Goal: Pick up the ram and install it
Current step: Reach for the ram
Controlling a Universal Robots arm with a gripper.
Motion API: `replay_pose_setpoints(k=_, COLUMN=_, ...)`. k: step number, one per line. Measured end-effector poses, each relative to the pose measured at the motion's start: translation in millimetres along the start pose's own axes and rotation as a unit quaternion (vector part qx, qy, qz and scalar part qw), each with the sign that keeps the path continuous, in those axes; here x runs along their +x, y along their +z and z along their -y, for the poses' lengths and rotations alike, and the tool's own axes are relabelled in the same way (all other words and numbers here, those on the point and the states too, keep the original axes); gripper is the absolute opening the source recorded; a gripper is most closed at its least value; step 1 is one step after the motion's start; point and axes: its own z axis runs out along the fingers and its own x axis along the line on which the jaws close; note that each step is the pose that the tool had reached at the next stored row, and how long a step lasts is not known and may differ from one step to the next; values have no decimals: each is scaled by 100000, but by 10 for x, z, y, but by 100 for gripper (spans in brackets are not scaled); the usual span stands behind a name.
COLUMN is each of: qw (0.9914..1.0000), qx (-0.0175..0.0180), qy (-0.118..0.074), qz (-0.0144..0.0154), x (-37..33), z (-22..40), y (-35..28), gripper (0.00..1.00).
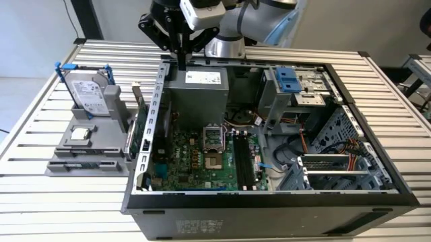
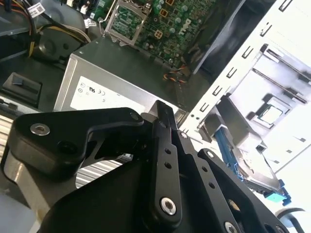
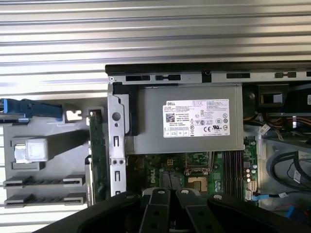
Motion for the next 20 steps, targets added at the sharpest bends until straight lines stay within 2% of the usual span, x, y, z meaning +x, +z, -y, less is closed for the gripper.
replay_pose_setpoints(k=9, qw=99998, qx=-10, qy=-554, qz=-28, x=201, z=11, y=-5, gripper=0)
replay_pose_setpoints(k=20, qw=99998, qx=-8, qy=-594, qz=-32, x=244, z=14, y=-6, gripper=0)
